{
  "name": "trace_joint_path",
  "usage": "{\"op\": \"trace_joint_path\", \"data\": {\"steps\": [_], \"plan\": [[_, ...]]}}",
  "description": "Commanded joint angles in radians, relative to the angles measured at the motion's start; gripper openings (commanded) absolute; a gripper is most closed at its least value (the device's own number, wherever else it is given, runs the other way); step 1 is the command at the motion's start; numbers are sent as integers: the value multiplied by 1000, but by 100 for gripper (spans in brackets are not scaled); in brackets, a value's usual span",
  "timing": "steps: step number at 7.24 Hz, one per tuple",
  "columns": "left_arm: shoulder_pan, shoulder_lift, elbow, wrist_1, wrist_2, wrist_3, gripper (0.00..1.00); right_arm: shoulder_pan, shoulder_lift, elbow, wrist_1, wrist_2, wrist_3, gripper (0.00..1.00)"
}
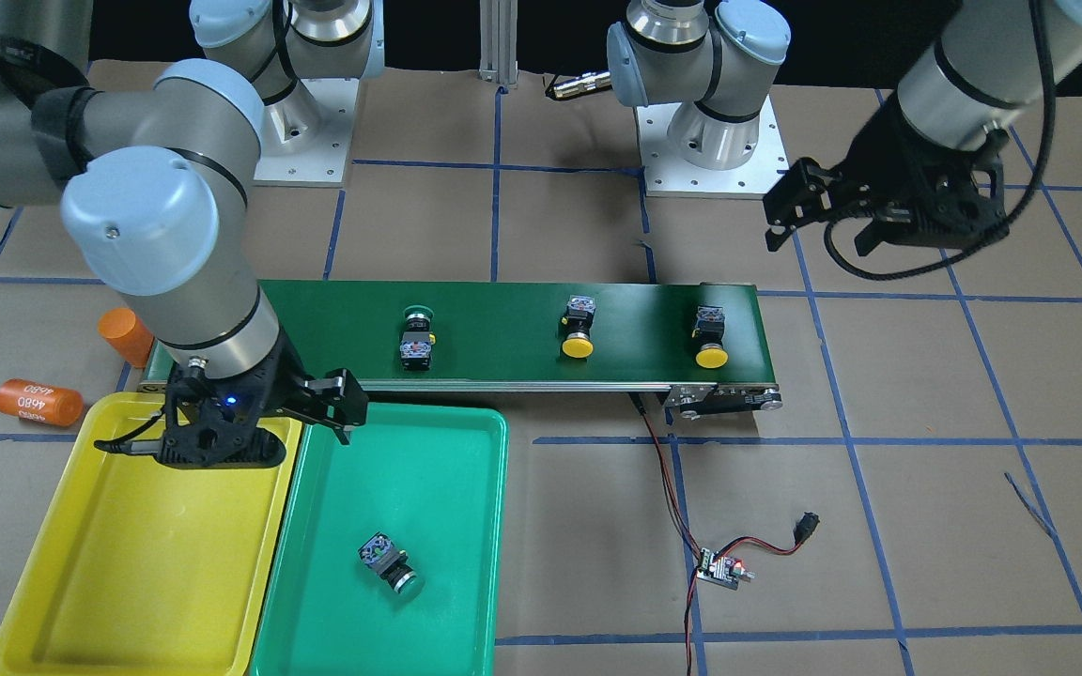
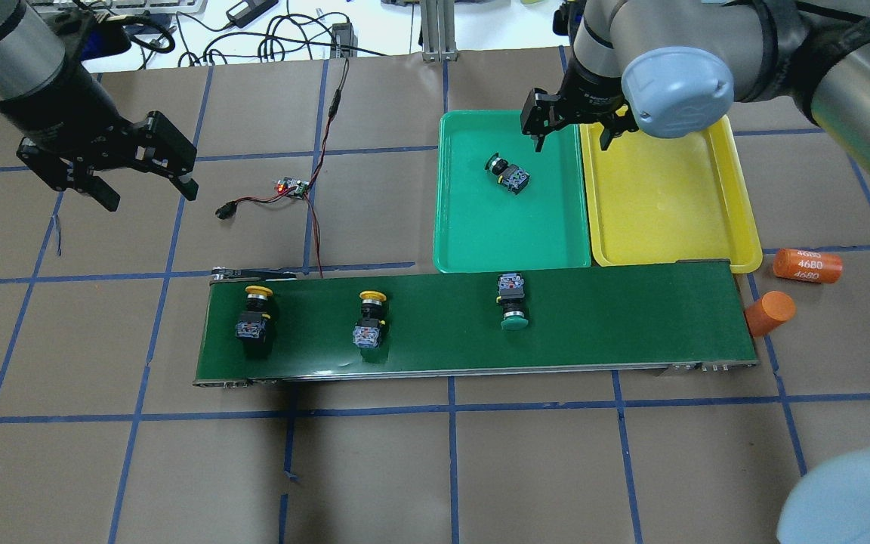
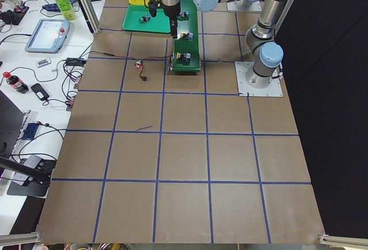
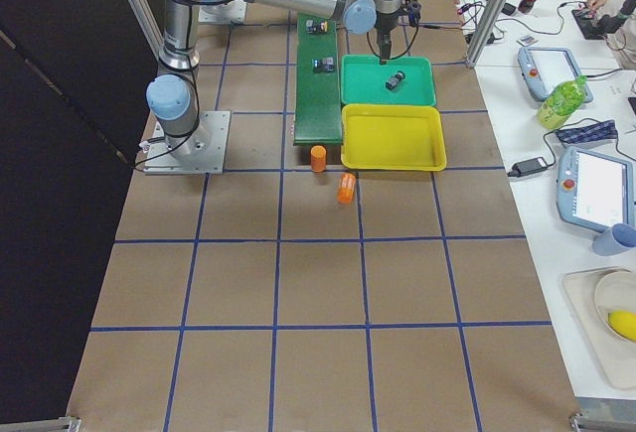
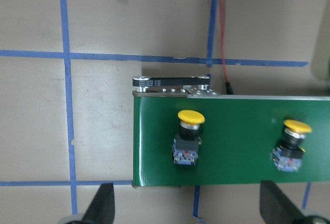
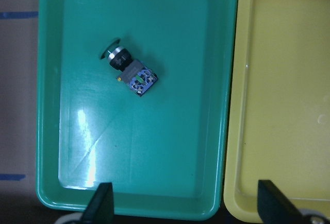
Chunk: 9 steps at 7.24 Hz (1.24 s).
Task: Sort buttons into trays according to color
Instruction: 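Drop the green button into the green tray while left gripper lifts away, then move the right gripper to the belt and grasp the blue-housed button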
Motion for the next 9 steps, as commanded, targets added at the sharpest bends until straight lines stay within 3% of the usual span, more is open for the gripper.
{"op": "trace_joint_path", "data": {"steps": [1, 3, 4, 6, 7, 9], "plan": [[-138, 21, -6, -23, 27, -48, 100, -19, -166, 261, -26, 3, -27, 96], [-143, 37, -71, -9, 49, -22, 100, -18, -283, 544, -254, 4, -24, 97], [-122, 41, -75, 2, 49, 36, 100, -9, -304, 598, -282, 4, -16, 98], [-75, 52, -75, -4, 53, 29, 100, 10, -305, 603, -284, 13, 75, 98], [-77, 55, -77, -1, 53, 26, 100, 54, -292, 597, -291, 60, 132, 98], [-77, 52, -79, -1, 52, 26, 100, 83, -229, 589, -377, 50, 129, 99]]}}
